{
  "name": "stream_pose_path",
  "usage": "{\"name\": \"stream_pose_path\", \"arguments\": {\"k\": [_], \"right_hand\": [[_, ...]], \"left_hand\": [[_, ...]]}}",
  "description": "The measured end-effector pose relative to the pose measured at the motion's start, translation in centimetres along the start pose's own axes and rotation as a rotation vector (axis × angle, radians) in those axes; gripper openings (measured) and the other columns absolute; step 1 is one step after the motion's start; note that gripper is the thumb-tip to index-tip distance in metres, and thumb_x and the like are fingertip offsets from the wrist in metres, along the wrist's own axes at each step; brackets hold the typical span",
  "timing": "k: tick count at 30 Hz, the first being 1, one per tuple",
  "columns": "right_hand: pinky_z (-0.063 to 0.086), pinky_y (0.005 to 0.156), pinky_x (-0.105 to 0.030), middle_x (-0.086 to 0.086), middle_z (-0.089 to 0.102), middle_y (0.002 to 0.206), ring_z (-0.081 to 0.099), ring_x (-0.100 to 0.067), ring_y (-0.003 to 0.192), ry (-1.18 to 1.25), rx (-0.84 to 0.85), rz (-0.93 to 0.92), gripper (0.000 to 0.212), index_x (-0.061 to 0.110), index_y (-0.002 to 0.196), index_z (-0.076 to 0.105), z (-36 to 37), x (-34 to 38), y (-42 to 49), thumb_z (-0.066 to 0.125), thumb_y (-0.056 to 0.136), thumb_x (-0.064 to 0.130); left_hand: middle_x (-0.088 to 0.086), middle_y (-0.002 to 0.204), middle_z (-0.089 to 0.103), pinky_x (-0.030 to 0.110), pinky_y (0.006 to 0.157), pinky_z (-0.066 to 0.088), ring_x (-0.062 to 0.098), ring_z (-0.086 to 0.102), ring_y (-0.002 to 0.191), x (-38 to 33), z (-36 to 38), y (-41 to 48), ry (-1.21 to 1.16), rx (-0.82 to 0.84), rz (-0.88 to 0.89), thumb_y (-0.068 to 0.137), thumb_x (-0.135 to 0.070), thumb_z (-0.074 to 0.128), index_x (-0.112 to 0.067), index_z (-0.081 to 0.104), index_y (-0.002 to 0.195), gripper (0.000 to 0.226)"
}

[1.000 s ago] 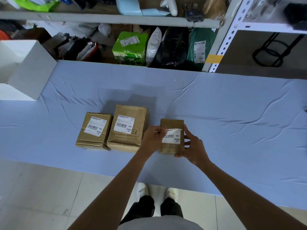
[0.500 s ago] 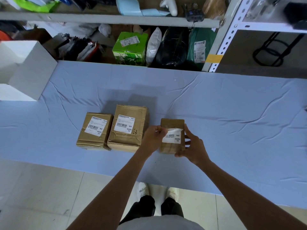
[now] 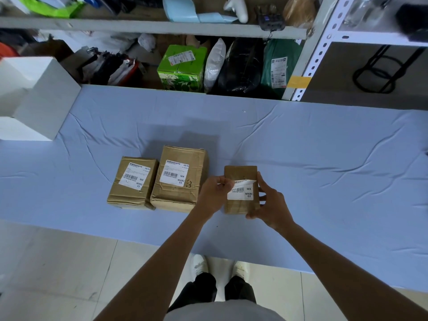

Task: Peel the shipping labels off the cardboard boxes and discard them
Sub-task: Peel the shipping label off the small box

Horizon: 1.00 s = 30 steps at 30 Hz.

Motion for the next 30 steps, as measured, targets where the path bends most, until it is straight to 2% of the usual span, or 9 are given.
{"name": "stream_pose_path", "arguments": {"k": [4,8,12,14,19,23,28,30], "right_hand": [[0.049,0.057,-0.007,0.003,0.059,0.111,0.061,-0.007,0.081,0.002,-0.002,-0.001,0.125,0.028,0.151,0.016,-0.06,-0.01,0.0,0.085,0.054,-0.007],[0.05,0.058,-0.007,0.005,0.057,0.113,0.061,-0.008,0.083,-0.001,-0.002,0.005,0.125,0.027,0.151,0.017,-0.09,-0.08,0.12,0.086,0.053,-0.007],[0.05,0.058,-0.008,0.005,0.056,0.117,0.061,-0.009,0.084,0.002,-0.006,0.012,0.125,0.027,0.151,0.018,-0.06,-0.13,0.18,0.085,0.052,-0.008],[0.05,0.058,-0.008,0.004,0.056,0.118,0.062,-0.012,0.084,0.007,-0.008,0.018,0.125,0.028,0.151,0.017,-0.1,-0.2,0.19,0.085,0.052,-0.008],[0.052,0.06,-0.009,0.002,0.056,0.119,0.062,-0.017,0.088,-0.009,-0.023,0.012,0.127,0.027,0.152,0.016,-0.02,-0.38,0.21,0.087,0.051,-0.005],[0.053,0.062,-0.01,0.0,0.057,0.117,0.062,-0.018,0.09,-0.007,-0.033,0.007,0.128,0.027,0.152,0.016,-0.04,-0.43,0.14,0.087,0.051,-0.004],[0.052,0.059,-0.01,0.004,0.058,0.109,0.061,-0.009,0.08,-0.004,-0.027,0.015,0.126,0.025,0.152,0.016,-0.03,-0.45,0.2,0.086,0.051,-0.006],[0.053,0.06,-0.011,0.003,0.058,0.109,0.062,-0.01,0.08,0.002,-0.029,0.017,0.126,0.025,0.151,0.017,-0.04,-0.51,0.22,0.086,0.051,-0.007]], "left_hand": [[0.008,0.089,0.072,0.04,0.079,0.055,0.026,0.069,0.087,0.35,-0.32,0.24,0.017,-0.029,-0.009,0.072,-0.042,0.057,-0.021,0.064,0.073,0.023],[0.01,0.094,0.07,0.038,0.075,0.053,0.027,0.067,0.087,0.49,-0.42,0.15,0.022,-0.041,0.002,0.079,-0.035,0.064,-0.019,0.062,0.082,0.016],[0.008,0.09,0.07,0.045,0.078,0.054,0.028,0.067,0.087,0.21,-0.62,0.17,0.039,-0.074,-0.007,0.075,-0.04,0.062,-0.025,0.061,0.076,0.015],[0.008,0.09,0.07,0.046,0.079,0.053,0.028,0.066,0.087,0.15,-0.55,0.19,0.048,-0.074,-0.014,0.079,-0.036,0.062,-0.025,0.061,0.074,0.012],[0.006,0.089,0.07,0.04,0.077,0.054,0.025,0.067,0.087,0.03,-0.43,0.22,0.077,-0.068,-0.015,0.085,-0.031,0.062,-0.023,0.063,0.075,0.013],[0.006,0.093,0.07,0.041,0.08,0.055,0.025,0.068,0.089,0.04,-0.36,0.31,0.083,-0.059,-0.027,0.085,-0.033,0.061,-0.02,0.064,0.078,0.015],[0.005,0.09,0.071,0.034,0.073,0.052,0.02,0.066,0.083,-0.2,-0.34,0.14,0.085,-0.075,-0.033,0.085,-0.029,0.061,-0.02,0.066,0.075,0.014],[0.004,0.086,0.071,0.034,0.073,0.05,0.018,0.064,0.08,-0.41,-0.32,0.03,0.078,-0.073,-0.024,0.085,-0.029,0.061,-0.021,0.066,0.074,0.014]]}}
Point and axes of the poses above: each hand's wrist, its own y-axis towards the middle knuckle, its own z-axis out of the palm, x = y × z, the point moved 9 cm from there along y, towards the middle knuckle
